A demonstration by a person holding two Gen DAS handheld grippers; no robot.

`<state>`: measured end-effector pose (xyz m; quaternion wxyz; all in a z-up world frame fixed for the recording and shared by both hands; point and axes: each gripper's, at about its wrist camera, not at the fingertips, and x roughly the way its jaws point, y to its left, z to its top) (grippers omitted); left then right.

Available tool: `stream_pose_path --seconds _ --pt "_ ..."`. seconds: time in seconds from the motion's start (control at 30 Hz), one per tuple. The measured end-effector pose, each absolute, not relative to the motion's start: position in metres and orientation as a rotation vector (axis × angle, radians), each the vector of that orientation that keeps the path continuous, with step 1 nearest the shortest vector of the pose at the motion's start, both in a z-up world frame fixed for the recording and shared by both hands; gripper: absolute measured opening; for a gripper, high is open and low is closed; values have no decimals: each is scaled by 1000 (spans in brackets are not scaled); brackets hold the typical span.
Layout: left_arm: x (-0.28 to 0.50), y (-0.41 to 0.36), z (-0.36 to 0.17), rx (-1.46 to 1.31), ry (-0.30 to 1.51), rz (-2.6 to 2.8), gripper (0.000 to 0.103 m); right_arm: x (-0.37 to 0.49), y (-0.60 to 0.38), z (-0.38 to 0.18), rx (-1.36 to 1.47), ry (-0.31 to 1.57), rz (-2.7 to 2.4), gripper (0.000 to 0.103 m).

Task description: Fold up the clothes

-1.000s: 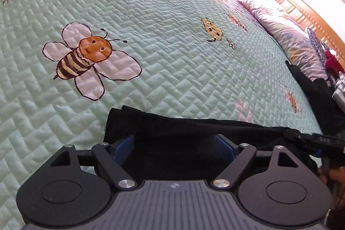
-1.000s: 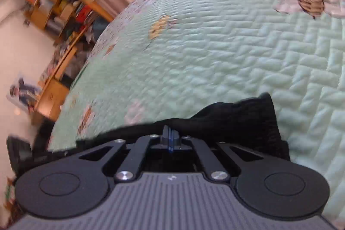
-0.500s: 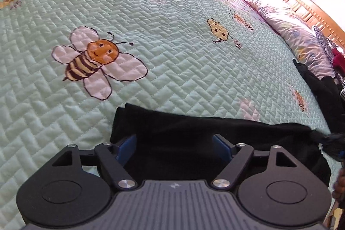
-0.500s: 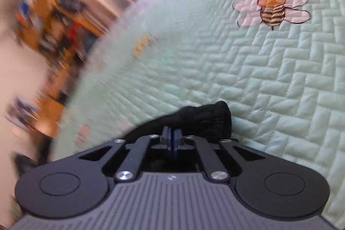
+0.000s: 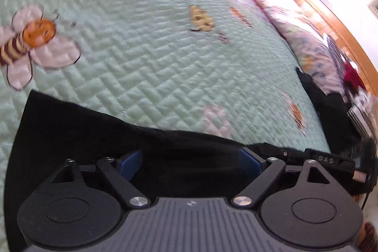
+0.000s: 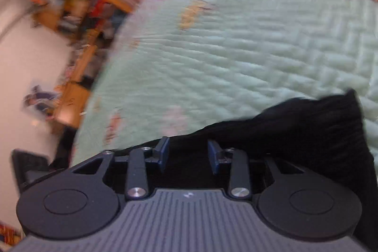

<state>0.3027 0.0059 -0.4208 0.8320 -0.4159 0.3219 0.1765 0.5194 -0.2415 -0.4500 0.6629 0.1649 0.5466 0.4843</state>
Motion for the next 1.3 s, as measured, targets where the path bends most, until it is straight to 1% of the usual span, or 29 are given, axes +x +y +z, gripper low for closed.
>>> stream_pose_path --seconds 0.03,0.07,0.1,0.13,0.2,0.23,0.3,0.33,0.4,0.47,0.5,0.6,0.63,0.73,0.83,0.93,1.0,1.03,1.07,1.13,1.2,1.3 --pt "302 10 -423 -909 669 375 88 528 -243 -460 427 1260 1041 0" --pt "300 11 -421 -920 660 369 88 528 -249 -458 468 1267 1046 2" --pt "298 11 -418 -925 658 365 88 529 -255 -456 509 1273 1051 6" --pt "296 11 -416 -931 652 360 88 529 -261 -454 548 1278 1057 16" --pt "295 9 -410 -951 623 332 88 516 -271 -434 510 1197 1118 30" --pt "297 6 -406 -962 608 305 89 508 -273 -425 492 1173 1155 33" --pt "306 -2 -401 -963 604 249 91 488 -274 -408 432 1113 1242 34" --pt "315 -8 -401 -941 621 222 91 476 -272 -400 357 1076 1300 39" --pt "331 -17 -406 -900 670 194 91 451 -260 -390 137 1035 1373 44" --pt "342 -20 -417 -872 712 199 91 427 -255 -392 -81 1006 1383 44" --pt "348 -22 -423 -858 733 201 91 416 -261 -397 -150 1020 1399 43" --pt "352 -23 -426 -834 747 190 91 381 -300 -416 -350 1017 1508 43" --pt "351 -21 -427 -840 745 189 91 370 -318 -423 -411 982 1520 42" --pt "349 -18 -427 -861 741 190 91 358 -353 -419 -420 929 1529 42" --pt "350 -20 -425 -847 751 192 91 357 -358 -401 -335 900 1487 43" --pt "352 -19 -424 -838 765 180 91 340 -351 -387 -237 810 1584 43" --pt "353 -16 -425 -848 771 168 92 323 -343 -388 -165 796 1693 45" --pt "353 -14 -426 -862 770 165 92 316 -338 -394 -141 803 1728 49" --pt "352 -12 -427 -881 767 163 92 308 -331 -408 -200 855 1718 51" --pt "350 -8 -428 -907 759 158 92 291 -317 -436 -317 952 1694 50" --pt "349 -7 -428 -905 752 151 91 280 -334 -433 -314 866 1729 50" --pt "340 -9 -418 -886 723 162 88 286 -353 -412 -152 868 1740 50"
